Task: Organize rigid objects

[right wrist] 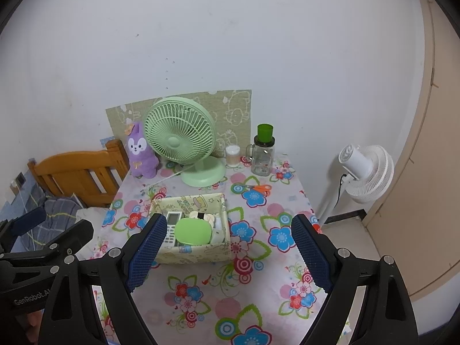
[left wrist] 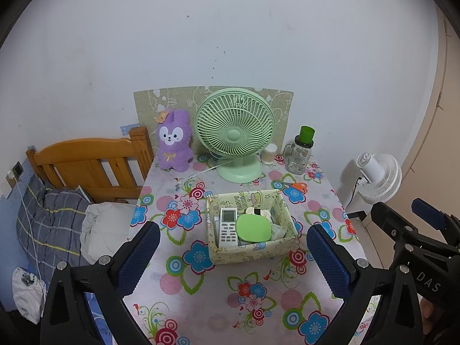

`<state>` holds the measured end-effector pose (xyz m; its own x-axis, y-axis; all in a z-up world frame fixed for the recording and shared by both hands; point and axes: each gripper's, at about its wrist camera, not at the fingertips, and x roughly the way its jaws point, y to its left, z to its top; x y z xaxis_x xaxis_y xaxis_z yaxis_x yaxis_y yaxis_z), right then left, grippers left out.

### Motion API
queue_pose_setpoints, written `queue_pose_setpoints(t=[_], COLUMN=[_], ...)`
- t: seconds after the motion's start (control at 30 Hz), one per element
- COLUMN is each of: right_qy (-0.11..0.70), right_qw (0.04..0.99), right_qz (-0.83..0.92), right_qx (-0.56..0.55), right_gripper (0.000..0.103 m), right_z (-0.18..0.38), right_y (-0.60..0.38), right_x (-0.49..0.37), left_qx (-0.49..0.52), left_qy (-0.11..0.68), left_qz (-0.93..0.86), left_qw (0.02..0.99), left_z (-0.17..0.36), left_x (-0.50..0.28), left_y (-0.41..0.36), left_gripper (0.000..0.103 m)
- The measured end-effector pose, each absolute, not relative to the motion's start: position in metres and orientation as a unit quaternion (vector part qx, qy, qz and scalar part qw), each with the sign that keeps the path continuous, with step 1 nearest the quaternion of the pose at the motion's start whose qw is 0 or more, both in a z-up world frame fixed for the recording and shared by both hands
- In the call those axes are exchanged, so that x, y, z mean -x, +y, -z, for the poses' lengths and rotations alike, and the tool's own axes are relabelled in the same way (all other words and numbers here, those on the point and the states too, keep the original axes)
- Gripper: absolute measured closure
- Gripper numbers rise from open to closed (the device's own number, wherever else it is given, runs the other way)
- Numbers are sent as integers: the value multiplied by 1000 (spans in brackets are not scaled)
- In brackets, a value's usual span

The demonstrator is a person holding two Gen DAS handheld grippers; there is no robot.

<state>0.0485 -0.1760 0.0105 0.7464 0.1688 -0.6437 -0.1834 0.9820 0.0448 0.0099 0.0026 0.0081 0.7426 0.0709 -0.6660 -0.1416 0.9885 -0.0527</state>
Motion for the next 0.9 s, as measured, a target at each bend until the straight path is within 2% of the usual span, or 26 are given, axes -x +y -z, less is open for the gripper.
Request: queue_pose_setpoints(t=[0.9], right_qy=[321], right_qw=[943], right_qz=[-91], right_qx=[2], right_gripper=[11], right_z=[-16], right_y=[-176], right_x=[-56], left_qx=[59], left_qy=[350], left_qz=[-55], left_qw=[933], left_z=[-8], left_x=[-17], left_y=[2], left_gripper=[0])
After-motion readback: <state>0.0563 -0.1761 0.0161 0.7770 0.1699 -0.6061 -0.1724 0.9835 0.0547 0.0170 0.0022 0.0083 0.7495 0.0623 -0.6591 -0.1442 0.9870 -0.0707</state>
